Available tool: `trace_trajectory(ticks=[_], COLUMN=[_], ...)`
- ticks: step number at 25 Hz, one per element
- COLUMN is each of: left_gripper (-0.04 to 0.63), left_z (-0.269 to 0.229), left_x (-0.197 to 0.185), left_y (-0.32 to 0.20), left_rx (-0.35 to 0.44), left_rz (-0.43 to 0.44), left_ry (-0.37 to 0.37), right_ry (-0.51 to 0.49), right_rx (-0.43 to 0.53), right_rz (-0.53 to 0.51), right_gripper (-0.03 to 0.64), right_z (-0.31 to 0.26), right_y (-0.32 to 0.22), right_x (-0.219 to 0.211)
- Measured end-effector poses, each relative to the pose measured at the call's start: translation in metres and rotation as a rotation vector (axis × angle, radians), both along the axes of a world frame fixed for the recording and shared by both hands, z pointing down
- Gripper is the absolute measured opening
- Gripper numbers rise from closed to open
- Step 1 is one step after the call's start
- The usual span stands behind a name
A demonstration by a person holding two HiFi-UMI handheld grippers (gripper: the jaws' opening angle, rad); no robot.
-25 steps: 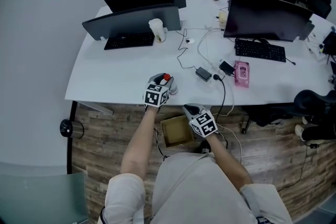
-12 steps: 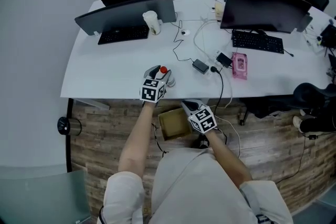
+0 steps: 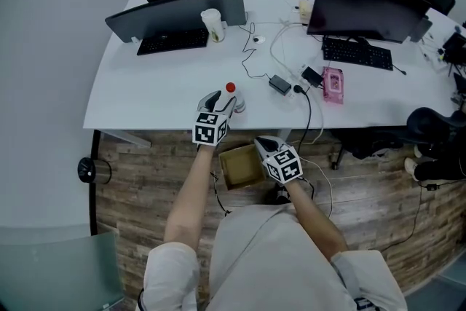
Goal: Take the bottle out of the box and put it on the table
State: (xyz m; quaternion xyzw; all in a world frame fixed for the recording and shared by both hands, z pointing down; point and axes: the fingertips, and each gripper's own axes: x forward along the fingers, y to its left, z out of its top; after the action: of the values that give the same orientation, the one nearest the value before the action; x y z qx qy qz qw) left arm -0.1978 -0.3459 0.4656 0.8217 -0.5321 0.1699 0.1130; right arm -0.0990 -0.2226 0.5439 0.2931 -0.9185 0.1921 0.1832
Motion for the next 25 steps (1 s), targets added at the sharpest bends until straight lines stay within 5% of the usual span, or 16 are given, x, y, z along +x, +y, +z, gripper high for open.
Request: trace_trajectory(ticks=[14,25], left_gripper=[0.221,0.221], left_z=[0.064,0.083], left_x=[-0.014,-0.019], left_y=[0.142,0.266], left_rx=[-0.063,-0.051], left_rz=[-0.055,-0.179], left_ry=[0.057,0.132], right_ry=[0.014,0.029], right_rx=[-0.106,-0.064], right_rz=[0.17,0.331], right_gripper=[0.041,0.04], right_z=[0.036,0.046], right_y=[0.084,0.146], right_x=[0.031,0.05])
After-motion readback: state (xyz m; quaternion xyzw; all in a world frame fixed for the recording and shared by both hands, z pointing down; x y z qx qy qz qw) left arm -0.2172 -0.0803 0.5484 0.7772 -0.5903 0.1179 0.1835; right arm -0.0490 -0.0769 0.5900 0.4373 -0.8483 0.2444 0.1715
